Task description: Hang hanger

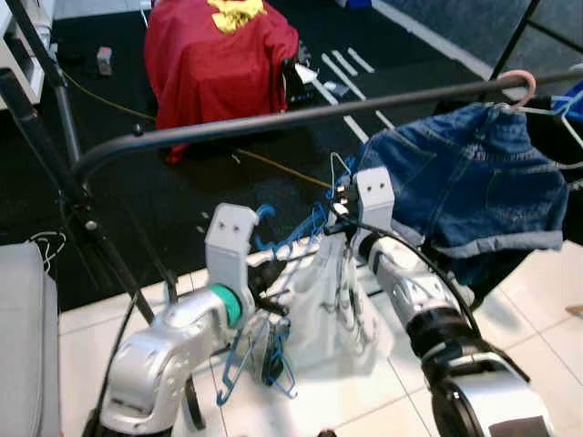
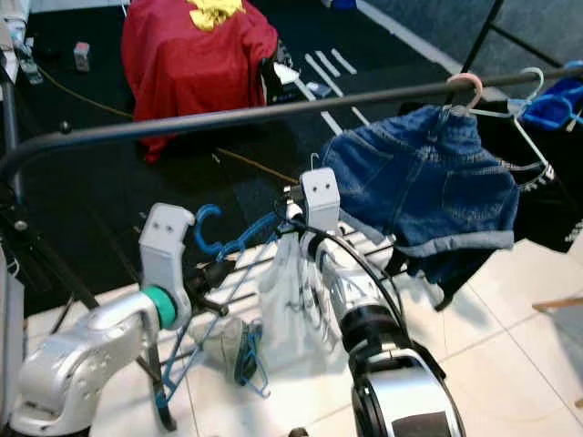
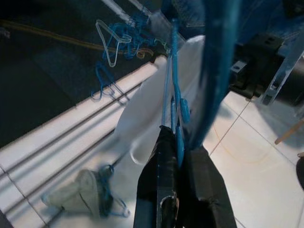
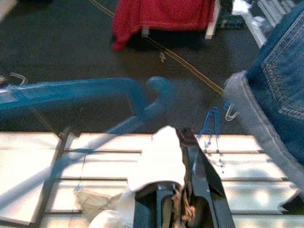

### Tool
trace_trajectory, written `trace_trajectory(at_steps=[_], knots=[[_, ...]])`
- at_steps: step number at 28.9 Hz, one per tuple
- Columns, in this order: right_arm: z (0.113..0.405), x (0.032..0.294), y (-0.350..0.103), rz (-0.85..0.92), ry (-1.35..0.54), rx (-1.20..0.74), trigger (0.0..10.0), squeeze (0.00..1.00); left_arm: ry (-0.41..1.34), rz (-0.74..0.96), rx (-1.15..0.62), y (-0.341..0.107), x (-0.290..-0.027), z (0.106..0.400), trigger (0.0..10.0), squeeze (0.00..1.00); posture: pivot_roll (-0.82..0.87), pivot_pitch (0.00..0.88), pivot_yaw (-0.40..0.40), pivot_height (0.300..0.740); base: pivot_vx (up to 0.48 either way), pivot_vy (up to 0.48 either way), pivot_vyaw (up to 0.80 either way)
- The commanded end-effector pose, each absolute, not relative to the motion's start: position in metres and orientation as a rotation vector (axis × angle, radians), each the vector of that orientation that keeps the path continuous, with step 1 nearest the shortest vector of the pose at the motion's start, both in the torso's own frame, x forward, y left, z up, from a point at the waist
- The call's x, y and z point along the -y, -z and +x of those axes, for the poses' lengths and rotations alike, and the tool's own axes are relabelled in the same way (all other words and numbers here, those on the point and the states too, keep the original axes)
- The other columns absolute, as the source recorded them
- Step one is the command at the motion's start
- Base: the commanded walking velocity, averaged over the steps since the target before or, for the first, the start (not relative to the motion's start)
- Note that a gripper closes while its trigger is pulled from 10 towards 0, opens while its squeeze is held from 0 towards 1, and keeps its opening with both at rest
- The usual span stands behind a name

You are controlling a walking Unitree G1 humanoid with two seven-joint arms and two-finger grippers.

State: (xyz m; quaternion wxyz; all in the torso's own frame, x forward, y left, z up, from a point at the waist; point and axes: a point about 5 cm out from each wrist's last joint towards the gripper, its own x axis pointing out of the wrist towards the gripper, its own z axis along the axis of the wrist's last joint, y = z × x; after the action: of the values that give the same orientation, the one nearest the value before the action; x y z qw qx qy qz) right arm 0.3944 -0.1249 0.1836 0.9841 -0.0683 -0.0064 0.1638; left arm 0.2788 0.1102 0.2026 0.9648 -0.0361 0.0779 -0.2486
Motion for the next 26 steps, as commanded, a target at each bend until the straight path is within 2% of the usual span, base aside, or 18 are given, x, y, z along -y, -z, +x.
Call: trace_trajectory(at_steps=[1, 5, 8, 10, 12, 22, 26], knots=[[0.391, 0.123, -0.191, -0.185, -0.358, 0.072, 10.0, 0.0, 0.528, -0.071, -0.132, -0.203, -0.117, 0.272, 10.0, 0.0, -0.08, 0.169, 0.018, 0.74, 0.0, 0.0, 0.0], [0.38, 0.122, -0.197, -0.226, -0.396, 0.126, 10.0, 0.0, 0.502, -0.02, -0.143, -0.199, -0.145, 0.257, 10.0, 0.0, -0.07, 0.18, 0.025, 0.74, 0.0, 0.0, 0.0], [0.377, 0.12, -0.199, -0.234, -0.409, 0.138, 10.0, 0.0, 0.505, 0.015, -0.147, -0.197, -0.152, 0.251, 10.0, 0.0, -0.07, 0.18, 0.025, 0.74, 0.0, 0.0, 0.0], [0.375, 0.113, -0.2, -0.23, -0.43, 0.146, 10.0, 0.0, 0.52, 0.052, -0.156, -0.195, -0.157, 0.244, 10.0, 0.0, -0.06, 0.181, 0.022, 0.74, 0.0, 0.0, 0.0], [0.375, 0.093, -0.199, -0.218, -0.478, 0.148, 10.0, 0.0, 0.521, 0.097, -0.21, -0.187, -0.164, 0.236, 10.0, 0.0, -0.03, 0.182, 0.008, 0.74, 0.0, 0.0, 0.0], [0.378, 0.056, -0.185, -0.2, -0.526, 0.089, 10.0, 0.0, 0.485, 0.057, -0.289, -0.175, -0.163, 0.223, 10.0, 0.0, 0.01, 0.183, -0.014, 0.74, 0.0, 0.0, 0.0], [0.377, 0.053, -0.181, -0.198, -0.522, 0.07, 10.0, 0.0, 0.456, 0.065, -0.281, -0.174, -0.166, 0.22, 10.0, 0.0, 0.02, 0.183, -0.019, 0.74, 0.0, 0.0, 0.0]])
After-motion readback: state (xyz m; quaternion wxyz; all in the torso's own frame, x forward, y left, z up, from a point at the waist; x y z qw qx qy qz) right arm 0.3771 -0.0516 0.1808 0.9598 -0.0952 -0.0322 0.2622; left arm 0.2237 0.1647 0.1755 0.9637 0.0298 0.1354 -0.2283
